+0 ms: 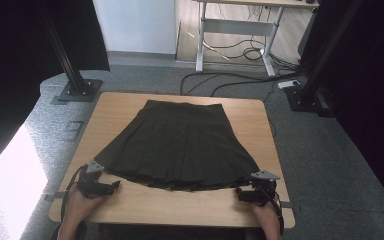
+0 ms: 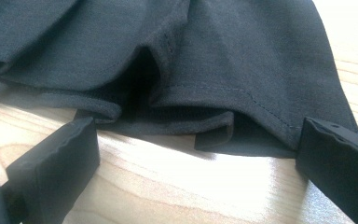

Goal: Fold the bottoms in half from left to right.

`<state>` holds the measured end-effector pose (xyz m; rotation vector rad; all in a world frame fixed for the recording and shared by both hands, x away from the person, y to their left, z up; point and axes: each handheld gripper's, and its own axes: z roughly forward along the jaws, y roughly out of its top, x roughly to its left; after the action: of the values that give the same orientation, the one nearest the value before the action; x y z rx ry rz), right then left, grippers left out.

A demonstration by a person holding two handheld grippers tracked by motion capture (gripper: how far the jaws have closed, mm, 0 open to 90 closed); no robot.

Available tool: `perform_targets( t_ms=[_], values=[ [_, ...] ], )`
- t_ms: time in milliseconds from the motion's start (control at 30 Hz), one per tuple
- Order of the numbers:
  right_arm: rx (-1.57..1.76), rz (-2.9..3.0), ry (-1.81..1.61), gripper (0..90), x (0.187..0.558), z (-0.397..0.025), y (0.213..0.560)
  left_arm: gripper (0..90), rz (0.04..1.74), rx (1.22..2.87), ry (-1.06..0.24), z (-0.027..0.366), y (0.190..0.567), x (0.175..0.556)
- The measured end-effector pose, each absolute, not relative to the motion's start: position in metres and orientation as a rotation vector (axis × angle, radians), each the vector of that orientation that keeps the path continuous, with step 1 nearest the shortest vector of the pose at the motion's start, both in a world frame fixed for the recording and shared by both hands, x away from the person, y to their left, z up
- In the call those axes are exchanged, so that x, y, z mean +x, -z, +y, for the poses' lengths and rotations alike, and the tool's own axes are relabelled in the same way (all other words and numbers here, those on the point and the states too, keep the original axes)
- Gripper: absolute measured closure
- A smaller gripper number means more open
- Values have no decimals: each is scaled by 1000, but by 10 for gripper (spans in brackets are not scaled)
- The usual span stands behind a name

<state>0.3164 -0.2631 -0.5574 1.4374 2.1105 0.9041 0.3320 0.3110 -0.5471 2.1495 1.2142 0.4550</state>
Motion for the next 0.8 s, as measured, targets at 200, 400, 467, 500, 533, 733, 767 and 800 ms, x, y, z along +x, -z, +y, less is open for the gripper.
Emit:
perform_targets(
  t_ms=[200, 400, 467, 500, 533, 733, 767, 800],
  values=[
    [1437, 2111, -904, 0, 316, -263, 557, 21, 1219, 2149, -456, 311, 547, 332],
    [1437, 2111, -905, 0, 316, -263, 557, 18, 1220, 2148, -454, 311, 547, 331],
    [1434, 2115, -907, 0, 316, -264, 557, 17, 1219, 2146, -452, 311, 547, 331],
    [1431, 2118, -909, 0, 316, -264, 557, 14, 1217, 2146, -451, 312, 547, 331],
    [1431, 2118, -909, 0, 316, -264, 557, 14, 1221, 2145, -447, 312, 547, 330],
    [1467, 2117, -920, 27, 315, -266, 552, 0, 1221, 2138, -458, 318, 535, 334],
    [1465, 2114, -919, 28, 315, -266, 549, 0, 1216, 2126, -461, 320, 531, 335],
    [1459, 2113, -917, 28, 314, -265, 546, 0, 1214, 2116, -464, 322, 528, 336]
  ],
)
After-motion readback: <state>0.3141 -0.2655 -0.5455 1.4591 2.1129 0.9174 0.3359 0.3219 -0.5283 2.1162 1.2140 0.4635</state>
